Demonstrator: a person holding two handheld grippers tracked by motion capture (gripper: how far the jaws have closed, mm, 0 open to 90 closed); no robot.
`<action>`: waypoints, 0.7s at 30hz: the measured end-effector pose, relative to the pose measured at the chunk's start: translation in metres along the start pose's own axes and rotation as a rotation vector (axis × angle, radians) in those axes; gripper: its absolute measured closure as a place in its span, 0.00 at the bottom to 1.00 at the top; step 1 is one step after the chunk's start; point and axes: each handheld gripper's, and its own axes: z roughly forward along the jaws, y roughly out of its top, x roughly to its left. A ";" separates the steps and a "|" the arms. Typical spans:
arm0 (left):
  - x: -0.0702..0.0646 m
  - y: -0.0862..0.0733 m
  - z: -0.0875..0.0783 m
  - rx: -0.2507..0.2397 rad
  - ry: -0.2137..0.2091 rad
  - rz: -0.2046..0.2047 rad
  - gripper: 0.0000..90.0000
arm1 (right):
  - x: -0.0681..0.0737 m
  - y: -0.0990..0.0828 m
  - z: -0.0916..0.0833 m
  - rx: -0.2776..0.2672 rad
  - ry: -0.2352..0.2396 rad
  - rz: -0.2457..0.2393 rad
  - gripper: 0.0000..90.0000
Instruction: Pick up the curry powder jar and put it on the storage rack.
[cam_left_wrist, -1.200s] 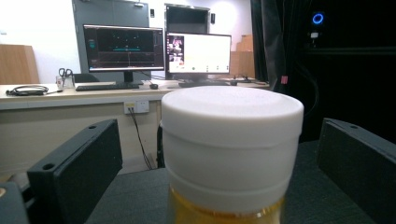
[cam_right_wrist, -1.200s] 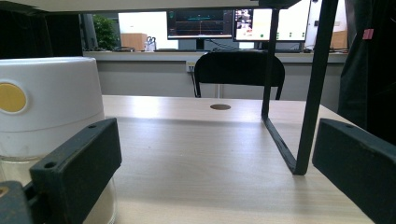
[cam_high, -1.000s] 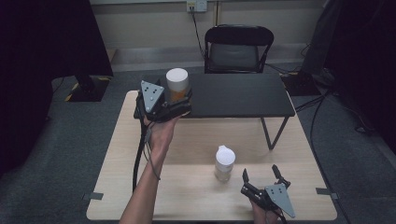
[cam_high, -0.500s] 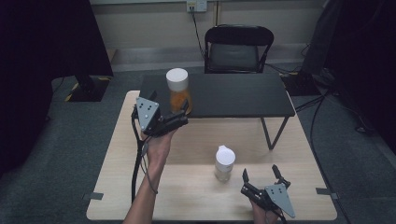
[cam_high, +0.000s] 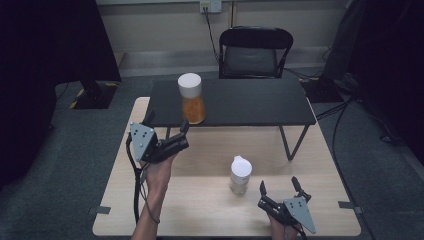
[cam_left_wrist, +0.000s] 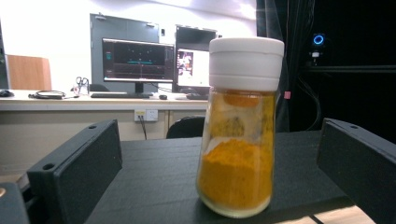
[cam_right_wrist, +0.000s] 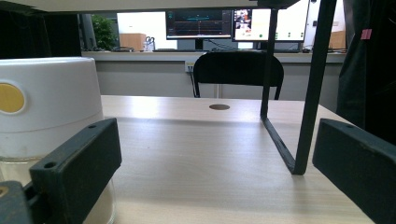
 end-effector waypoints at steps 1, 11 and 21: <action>0.000 -0.002 -0.002 -0.003 0.001 0.003 0.00 | 0.000 0.000 0.000 0.000 0.000 0.000 0.00; 0.002 -0.020 -0.024 -0.011 0.013 0.007 0.00 | 0.000 0.000 0.000 0.000 0.000 0.000 0.00; 0.004 -0.050 -0.047 0.017 0.019 -0.010 0.00 | 0.000 0.000 0.000 0.000 0.000 0.000 0.00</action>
